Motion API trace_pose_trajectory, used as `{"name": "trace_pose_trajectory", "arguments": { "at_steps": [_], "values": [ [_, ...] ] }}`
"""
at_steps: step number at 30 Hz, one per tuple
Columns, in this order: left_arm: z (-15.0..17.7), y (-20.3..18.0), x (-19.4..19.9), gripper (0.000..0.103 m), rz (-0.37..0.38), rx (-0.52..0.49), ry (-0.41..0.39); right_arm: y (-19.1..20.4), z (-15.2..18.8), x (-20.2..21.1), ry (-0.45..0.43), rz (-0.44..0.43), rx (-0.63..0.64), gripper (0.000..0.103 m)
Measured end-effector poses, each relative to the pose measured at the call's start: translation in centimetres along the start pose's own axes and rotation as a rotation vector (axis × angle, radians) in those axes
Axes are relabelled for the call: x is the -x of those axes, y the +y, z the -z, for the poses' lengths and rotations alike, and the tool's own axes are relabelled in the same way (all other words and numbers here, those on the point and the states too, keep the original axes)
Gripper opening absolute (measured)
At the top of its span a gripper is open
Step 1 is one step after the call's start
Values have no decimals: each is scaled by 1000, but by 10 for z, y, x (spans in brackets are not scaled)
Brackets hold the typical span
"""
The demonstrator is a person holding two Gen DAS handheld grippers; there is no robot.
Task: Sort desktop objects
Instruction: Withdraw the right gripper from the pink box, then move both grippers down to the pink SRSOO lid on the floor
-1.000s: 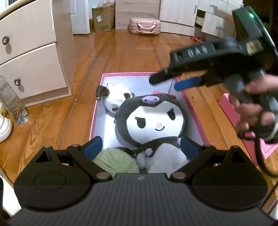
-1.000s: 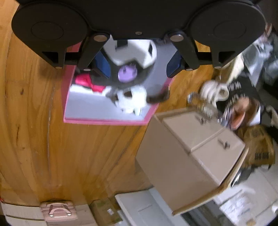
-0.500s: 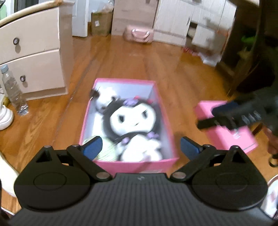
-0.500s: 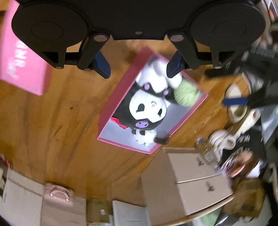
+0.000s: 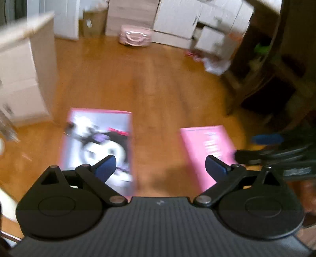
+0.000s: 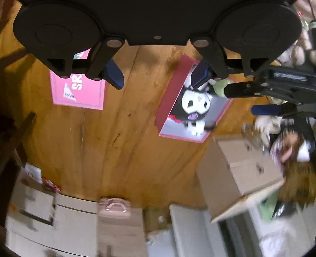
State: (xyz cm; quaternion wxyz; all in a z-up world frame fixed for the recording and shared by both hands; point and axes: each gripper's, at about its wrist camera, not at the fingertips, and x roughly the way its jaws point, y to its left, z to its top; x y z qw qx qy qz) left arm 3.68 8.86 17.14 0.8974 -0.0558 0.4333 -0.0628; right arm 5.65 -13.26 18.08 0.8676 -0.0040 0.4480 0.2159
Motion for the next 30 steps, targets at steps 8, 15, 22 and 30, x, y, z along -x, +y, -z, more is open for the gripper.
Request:
{"name": "trace_pose_trajectory", "arguments": {
  "at_steps": [8,15,22,30],
  "values": [
    [60,-21,-85,98,-61,179,-90,-50,60,-48,-36,37,-4,80],
    [97,-69,-147,95,-23,108,-20,-82,90,-96,5,111,-5,80],
    [102,-97,-159,95,-41,-16,-14,-112,100,-99,18,98,1,80],
    [108,-120,-176,96,-40,-6,32,-128,107,-98,54,170,7,80]
  ]
}}
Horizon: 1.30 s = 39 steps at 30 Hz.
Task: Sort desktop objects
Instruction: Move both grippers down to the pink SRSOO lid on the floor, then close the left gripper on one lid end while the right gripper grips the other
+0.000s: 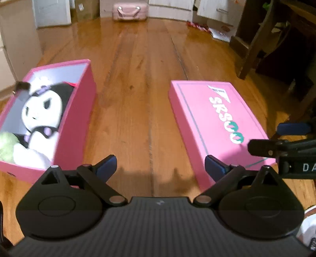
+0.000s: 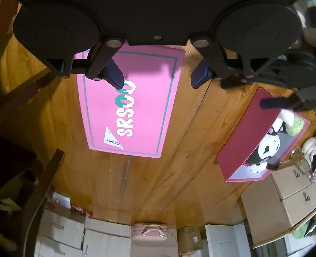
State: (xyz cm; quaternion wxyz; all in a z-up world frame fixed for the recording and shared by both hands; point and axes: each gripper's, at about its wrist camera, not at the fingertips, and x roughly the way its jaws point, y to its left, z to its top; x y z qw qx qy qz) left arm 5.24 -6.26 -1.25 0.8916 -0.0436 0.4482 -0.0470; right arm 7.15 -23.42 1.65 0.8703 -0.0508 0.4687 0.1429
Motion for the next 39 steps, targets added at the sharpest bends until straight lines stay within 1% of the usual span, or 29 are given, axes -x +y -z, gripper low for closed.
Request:
{"name": "trace_pose_trajectory", "arguments": {
  "at_steps": [4,6,8,9,10,11,12,13,14,15,16,17,18,22,25,26,29,32,34,37,39],
  "values": [
    [0,-10,-4,94,1,-28,-4,-12,2,-2,-3,-2,-19,80],
    [0,-11,-9,94,6,-13,5,-16,4,-6,7,18,-6,80],
    [1,-14,-16,94,6,13,10,-21,3,-12,13,19,8,80],
    [2,-13,-19,94,1,45,3,-24,0,-18,6,18,55,80],
    [0,-11,-23,94,-6,87,-4,-28,-3,-23,-22,46,123,80],
    [-2,-10,-26,94,-2,129,-9,-35,-4,-25,-49,98,153,80],
    [-4,-9,-29,94,6,170,-15,-51,-6,-30,-49,155,137,81],
    [-6,-9,-32,94,19,192,-21,-72,-8,-34,-7,148,72,81],
    [-8,-12,-36,94,19,199,-18,-89,-7,-35,23,100,4,80],
    [-8,-17,-41,94,18,194,-2,-109,-2,-36,43,16,-88,80],
    [-8,-21,-47,94,16,186,16,-123,2,-36,48,-37,-156,80],
    [-9,-26,-53,93,15,179,33,-135,7,-38,47,-59,-216,80],
    [-9,-31,-58,93,16,173,47,-144,11,-42,56,-55,-259,80],
    [-10,-50,-77,93,3,139,102,-145,26,-60,100,-19,-231,80],
    [-10,-60,-87,96,8,98,101,-149,31,-70,98,15,-215,80],
    [-10,-62,-94,96,35,85,111,-153,31,-76,108,23,-235,80],
    [-7,-62,-115,96,118,107,176,-162,33,-87,131,-18,-302,80],
    [-4,-64,-118,96,133,91,168,-163,37,-90,159,-39,-344,80],
    [-3,-64,-120,96,147,98,166,-163,37,-87,160,-45,-357,80],
    [-3,-63,-130,96,169,118,183,-165,37,-91,168,-60,-386,81],
    [-4,-66,-134,97,175,105,188,-168,36,-98,169,-96,-418,81]
  ]
}}
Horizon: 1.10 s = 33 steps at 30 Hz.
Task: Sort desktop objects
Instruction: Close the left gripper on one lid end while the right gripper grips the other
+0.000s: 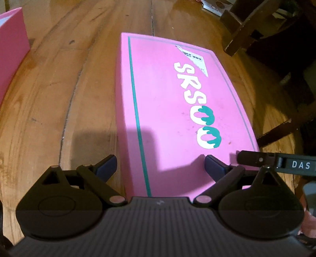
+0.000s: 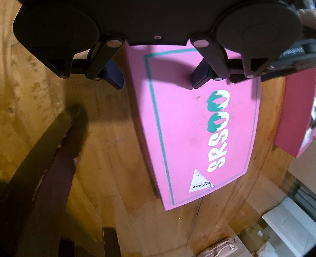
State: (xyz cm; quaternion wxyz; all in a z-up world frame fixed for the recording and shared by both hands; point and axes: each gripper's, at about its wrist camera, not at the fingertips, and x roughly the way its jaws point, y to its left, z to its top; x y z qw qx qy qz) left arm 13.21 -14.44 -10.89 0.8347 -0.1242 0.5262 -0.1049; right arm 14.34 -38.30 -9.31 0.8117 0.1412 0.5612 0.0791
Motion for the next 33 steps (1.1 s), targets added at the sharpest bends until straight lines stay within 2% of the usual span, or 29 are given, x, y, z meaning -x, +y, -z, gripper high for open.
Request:
{"name": "trace_pose_trajectory", "arguments": {
  "at_steps": [3,6,12,17,23,30,33],
  "values": [
    [2,-13,-1,101,-13,-92,-9,-3,-1,-6,-10,-20,-49,84],
    [2,-13,0,101,-12,-92,4,1,-2,-7,-5,-12,-41,85],
    [0,-4,8,101,-31,-40,38,10,-4,-12,166,-55,19,85],
    [1,16,2,102,8,93,56,6,-9,-16,140,-82,-25,85],
    [0,26,-4,102,50,138,80,0,-9,-23,121,-115,-32,87],
    [-1,28,-8,103,70,139,83,-12,-3,-35,119,-165,-111,100],
    [0,29,-10,103,80,144,75,-4,-1,-38,106,-149,-80,103]
  ]
}}
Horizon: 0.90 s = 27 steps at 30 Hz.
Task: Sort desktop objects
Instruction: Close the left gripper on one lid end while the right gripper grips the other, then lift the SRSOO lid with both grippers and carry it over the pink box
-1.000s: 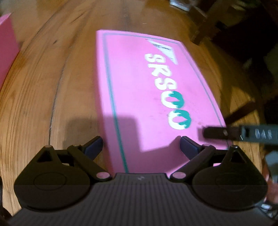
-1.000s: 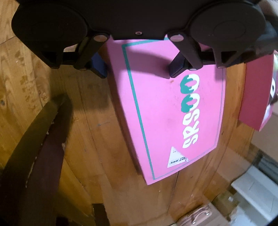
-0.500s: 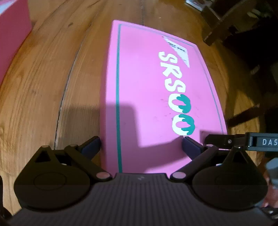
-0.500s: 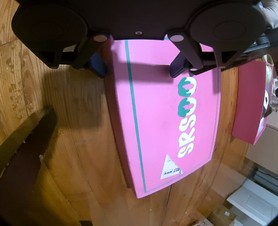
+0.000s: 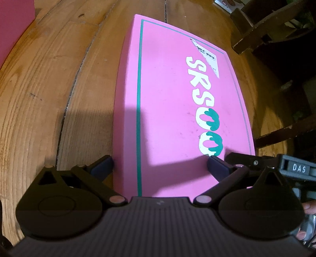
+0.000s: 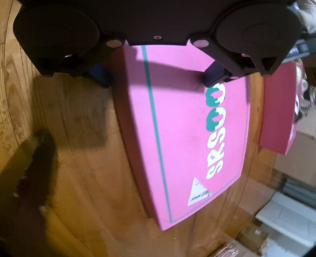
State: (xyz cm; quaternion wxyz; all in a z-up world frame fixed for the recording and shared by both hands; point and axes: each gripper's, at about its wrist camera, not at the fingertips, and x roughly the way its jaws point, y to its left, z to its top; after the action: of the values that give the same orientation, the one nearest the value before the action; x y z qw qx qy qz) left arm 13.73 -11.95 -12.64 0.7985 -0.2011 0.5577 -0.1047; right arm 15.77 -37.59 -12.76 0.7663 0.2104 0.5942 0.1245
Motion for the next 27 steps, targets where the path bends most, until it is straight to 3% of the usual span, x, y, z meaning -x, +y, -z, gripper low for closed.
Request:
{"name": "trace_pose_trajectory", "arguments": {
  "at_steps": [11,18,21,27],
  "values": [
    [20,-7,3,103,-16,15,-144,0,2,-1,-65,9,6,103],
    [16,-9,3,103,-18,24,-129,1,7,1,-97,13,-6,103],
    [16,-12,2,103,-13,20,-132,0,10,4,-167,31,-10,103],
    [17,-18,7,103,-17,14,-131,12,5,12,-148,82,1,103]
  ]
}}
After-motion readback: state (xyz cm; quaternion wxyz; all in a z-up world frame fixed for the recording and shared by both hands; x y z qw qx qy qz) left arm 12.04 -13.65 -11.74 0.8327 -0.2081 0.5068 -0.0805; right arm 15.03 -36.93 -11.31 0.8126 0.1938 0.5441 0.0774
